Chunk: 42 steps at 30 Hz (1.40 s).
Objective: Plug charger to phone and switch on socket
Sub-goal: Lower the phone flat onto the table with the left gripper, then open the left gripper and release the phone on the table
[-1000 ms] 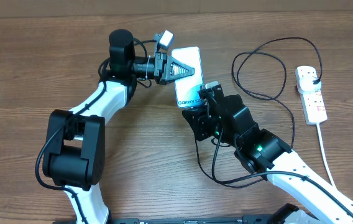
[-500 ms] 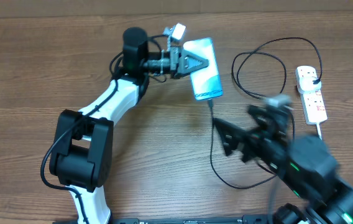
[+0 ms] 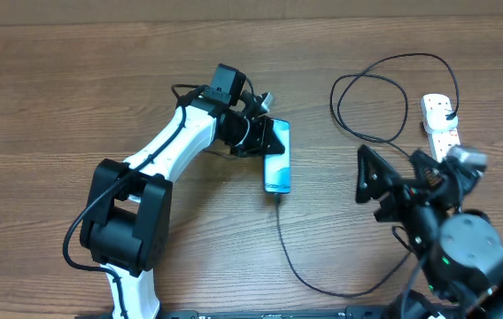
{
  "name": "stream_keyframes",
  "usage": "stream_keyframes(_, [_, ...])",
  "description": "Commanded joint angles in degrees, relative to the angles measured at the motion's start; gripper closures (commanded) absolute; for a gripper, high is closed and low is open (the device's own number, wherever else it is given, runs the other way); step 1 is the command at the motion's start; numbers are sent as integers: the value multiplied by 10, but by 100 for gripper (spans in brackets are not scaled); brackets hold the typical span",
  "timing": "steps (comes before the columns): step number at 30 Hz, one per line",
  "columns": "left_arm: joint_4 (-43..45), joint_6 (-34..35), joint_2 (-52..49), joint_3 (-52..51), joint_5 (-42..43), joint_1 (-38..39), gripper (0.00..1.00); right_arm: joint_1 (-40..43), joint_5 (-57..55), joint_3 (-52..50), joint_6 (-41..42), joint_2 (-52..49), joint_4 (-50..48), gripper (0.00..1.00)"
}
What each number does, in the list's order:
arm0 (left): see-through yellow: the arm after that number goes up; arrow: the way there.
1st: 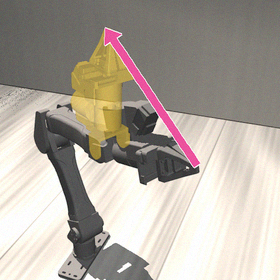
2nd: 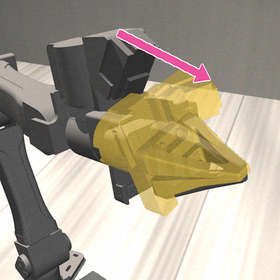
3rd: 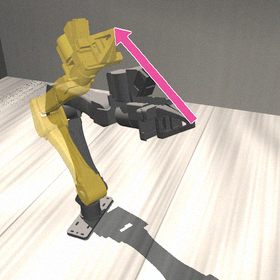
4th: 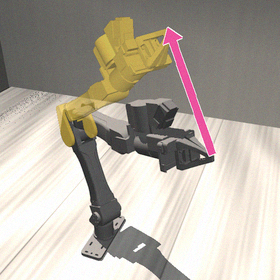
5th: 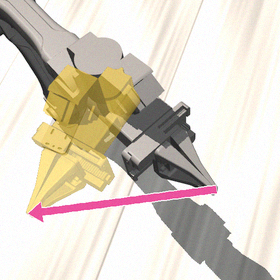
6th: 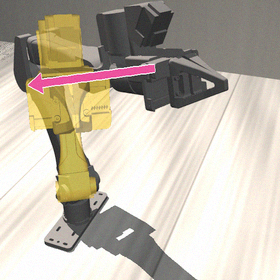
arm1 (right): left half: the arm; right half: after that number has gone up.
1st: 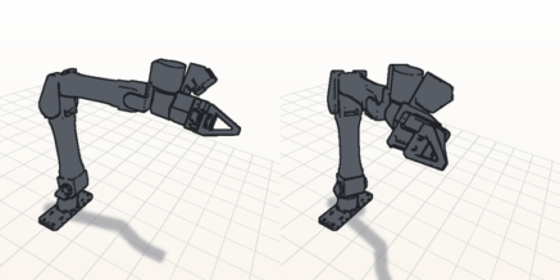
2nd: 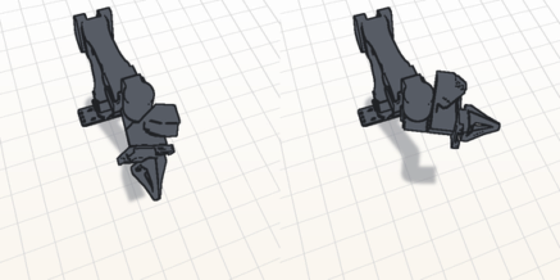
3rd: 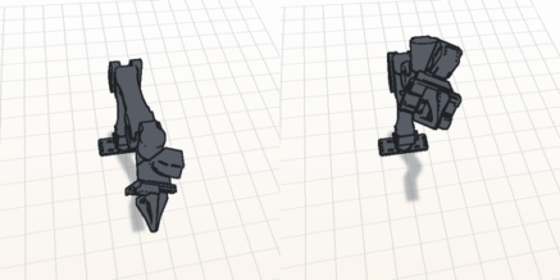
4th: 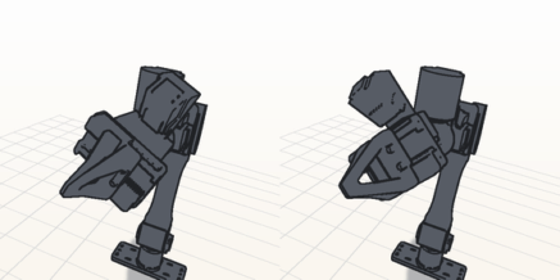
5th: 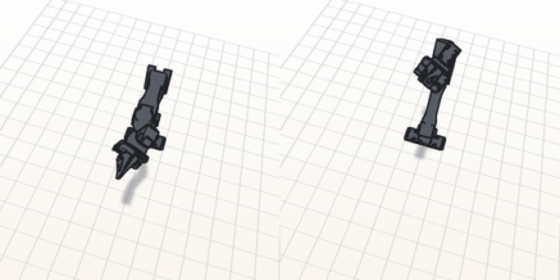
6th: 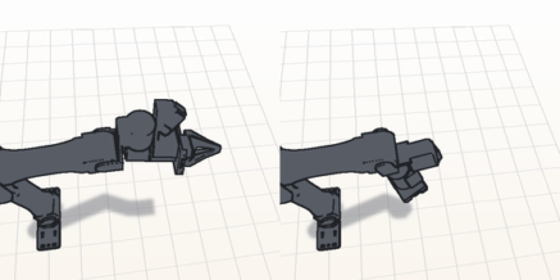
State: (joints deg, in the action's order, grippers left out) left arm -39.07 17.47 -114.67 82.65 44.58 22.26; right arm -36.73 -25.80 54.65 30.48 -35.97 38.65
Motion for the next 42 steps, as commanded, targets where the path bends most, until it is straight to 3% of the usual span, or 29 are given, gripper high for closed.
stream_keyframes(1, [3,-115,-2,7,-10,-24,96,2,6,1,71,-51,-5,0])
stream_keyframes(7, [50,-127,-64,8,103,-65,95,2,108,1,73,-150,-47,0])
stream_keyframes(12, [65,-110,-108,8,106,-80,92,2,111,1,132,-169,-50,0])
stream_keyframes(27, [60,-82,-190,8,95,-85,87,2,49,1,130,-191,-127,0])
stream_keyframes(32, [49,-82,-191,8,86,-86,77,2,19,1,130,-231,-180,0])
stream_keyframes(37, [17,-80,-191,8,-2,-91,70,2,-17,1,130,-279,-247,0])
stream_keyframes(42, [-2,-71,-191,8,-54,-94,63,2,-13,1,130,-281,-250,0])
